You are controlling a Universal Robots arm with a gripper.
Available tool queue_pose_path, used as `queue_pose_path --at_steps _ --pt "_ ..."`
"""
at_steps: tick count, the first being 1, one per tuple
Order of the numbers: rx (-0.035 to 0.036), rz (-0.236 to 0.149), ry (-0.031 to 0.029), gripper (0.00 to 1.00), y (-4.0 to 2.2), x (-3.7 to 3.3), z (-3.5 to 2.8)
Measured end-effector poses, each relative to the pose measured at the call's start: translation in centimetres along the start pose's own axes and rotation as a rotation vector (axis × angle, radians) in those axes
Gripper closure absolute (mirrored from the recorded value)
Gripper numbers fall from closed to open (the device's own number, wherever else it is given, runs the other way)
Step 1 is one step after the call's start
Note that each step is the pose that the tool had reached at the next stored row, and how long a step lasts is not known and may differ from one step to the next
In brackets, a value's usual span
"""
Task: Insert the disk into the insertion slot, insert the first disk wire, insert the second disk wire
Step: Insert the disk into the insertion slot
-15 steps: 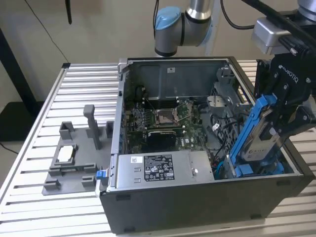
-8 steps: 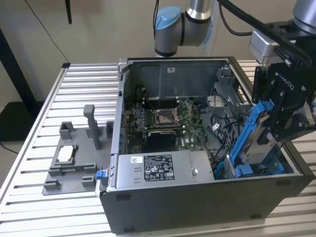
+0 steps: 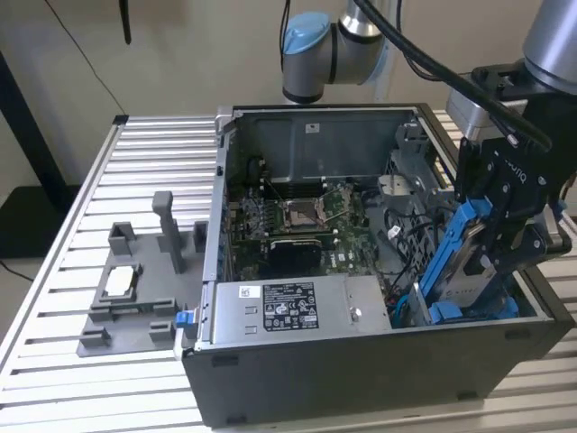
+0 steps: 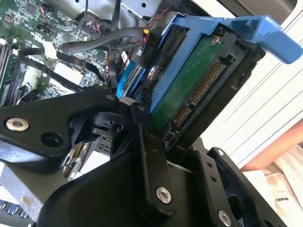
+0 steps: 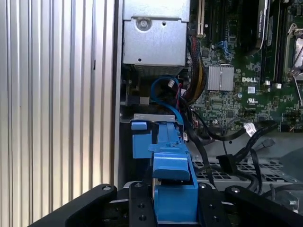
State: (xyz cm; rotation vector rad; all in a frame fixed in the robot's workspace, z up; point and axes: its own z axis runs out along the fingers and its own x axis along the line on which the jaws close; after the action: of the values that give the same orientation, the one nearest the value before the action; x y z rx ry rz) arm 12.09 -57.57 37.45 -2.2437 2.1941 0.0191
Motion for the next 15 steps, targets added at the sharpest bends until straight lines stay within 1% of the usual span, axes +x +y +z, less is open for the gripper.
queue_pose_path --at_steps 4,5,6,7,11,15 --pt "0.0001 0.0 0.0 0.66 -0.01 0.0 0.06" --pt "0.0 0.0 -0.0001 0.6 0.0 0.0 0.07" --pt "0.0 0.0 -0.0001 0.6 0.0 0.0 0.06" --pt "0.0 0.0 -0.0005 0.53 0.0 0.0 0.05" --pt "0.0 0.0 -0.0011 0.53 0.0 -0.01 0.03" --pt "0.0003 0.0 -0.0063 0.51 0.01 -0.01 0.02"
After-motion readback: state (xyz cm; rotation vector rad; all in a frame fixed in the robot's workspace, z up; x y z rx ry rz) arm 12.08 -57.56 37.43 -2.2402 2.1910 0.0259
